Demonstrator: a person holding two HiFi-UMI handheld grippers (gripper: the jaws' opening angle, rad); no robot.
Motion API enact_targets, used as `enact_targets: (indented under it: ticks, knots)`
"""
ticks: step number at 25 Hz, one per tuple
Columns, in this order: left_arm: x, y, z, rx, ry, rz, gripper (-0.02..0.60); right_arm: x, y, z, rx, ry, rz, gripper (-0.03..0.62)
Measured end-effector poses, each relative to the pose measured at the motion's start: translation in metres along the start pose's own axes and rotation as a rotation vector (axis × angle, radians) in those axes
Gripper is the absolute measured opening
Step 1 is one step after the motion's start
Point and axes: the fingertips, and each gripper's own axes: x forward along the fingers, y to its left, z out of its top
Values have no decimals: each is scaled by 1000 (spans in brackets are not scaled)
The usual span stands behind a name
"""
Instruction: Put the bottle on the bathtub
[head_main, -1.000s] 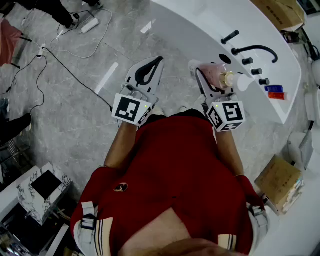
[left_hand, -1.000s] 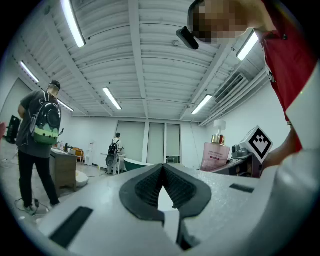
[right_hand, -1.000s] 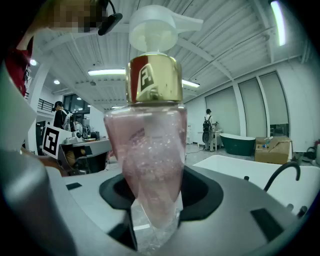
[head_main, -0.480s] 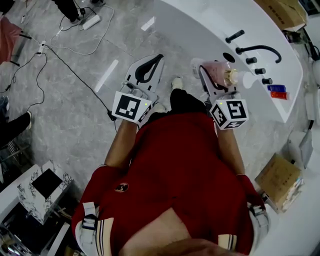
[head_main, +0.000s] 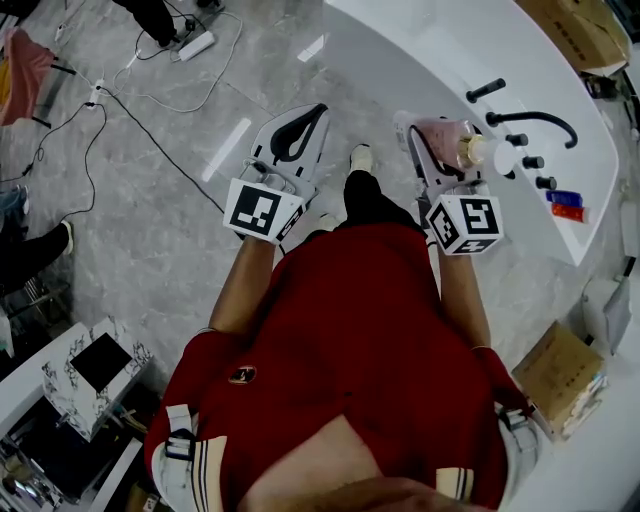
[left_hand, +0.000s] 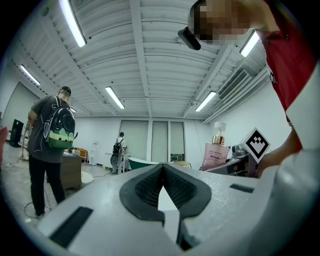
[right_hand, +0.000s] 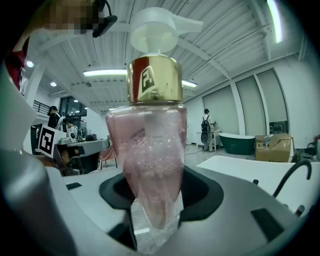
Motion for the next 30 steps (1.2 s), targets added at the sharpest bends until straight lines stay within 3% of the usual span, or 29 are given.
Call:
enact_targets:
  ticks: [16,30]
  knots:
    - [128,87,-16,7,69,17,8,124,-95,14,-48,35,-27,221]
    - [246,134,-50,-1,129,40,7,224,-197,-9,-105,118,-31,221]
